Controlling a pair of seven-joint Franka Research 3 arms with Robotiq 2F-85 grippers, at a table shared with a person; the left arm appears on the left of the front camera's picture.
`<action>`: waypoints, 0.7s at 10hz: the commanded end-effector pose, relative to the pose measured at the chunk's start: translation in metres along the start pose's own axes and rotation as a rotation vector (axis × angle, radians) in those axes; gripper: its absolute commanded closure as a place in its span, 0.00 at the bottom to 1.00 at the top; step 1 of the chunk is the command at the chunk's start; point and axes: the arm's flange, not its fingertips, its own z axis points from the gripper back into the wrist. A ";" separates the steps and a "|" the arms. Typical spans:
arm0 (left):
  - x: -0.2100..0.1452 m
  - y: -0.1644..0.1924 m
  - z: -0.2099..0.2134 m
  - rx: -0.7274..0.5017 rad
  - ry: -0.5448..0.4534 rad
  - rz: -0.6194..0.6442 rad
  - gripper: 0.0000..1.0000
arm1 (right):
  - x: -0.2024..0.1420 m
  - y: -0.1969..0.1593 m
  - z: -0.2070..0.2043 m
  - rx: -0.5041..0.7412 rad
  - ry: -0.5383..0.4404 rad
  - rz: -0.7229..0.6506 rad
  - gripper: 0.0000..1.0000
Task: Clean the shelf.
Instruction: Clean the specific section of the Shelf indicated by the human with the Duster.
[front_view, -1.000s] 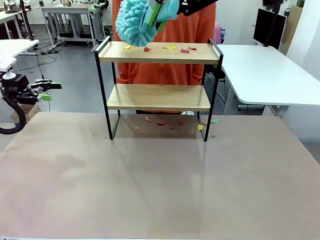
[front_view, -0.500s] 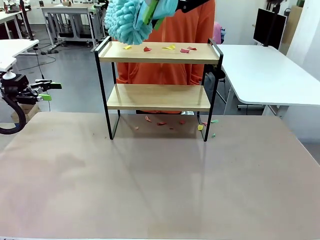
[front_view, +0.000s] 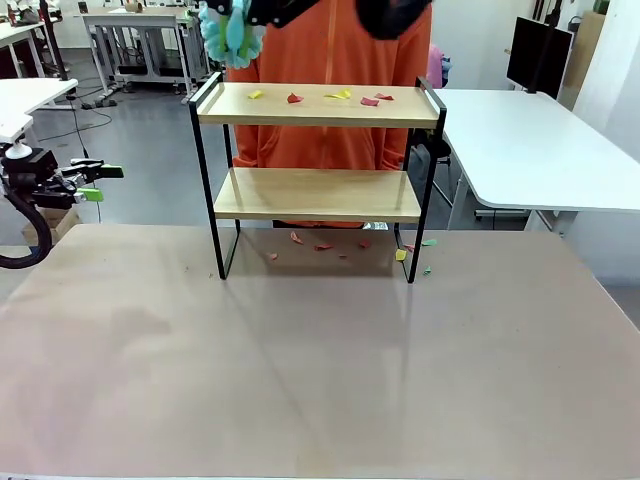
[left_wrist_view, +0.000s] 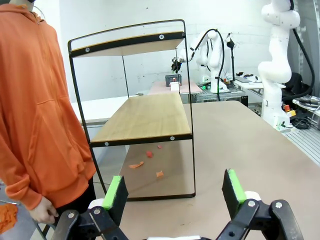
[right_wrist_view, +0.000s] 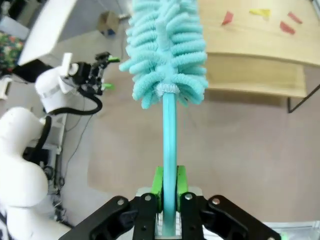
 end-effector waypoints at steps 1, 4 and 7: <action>0.003 0.000 0.000 -0.004 0.007 -0.003 0.00 | 0.024 0.043 -0.024 -0.066 -0.021 -0.033 0.87; 0.003 0.000 0.000 -0.004 0.007 -0.003 0.00 | 0.038 0.062 -0.063 -0.055 -0.036 -0.012 0.87; 0.003 0.000 0.000 -0.004 0.007 -0.003 0.00 | 0.049 0.064 -0.089 -0.065 -0.008 -0.023 0.87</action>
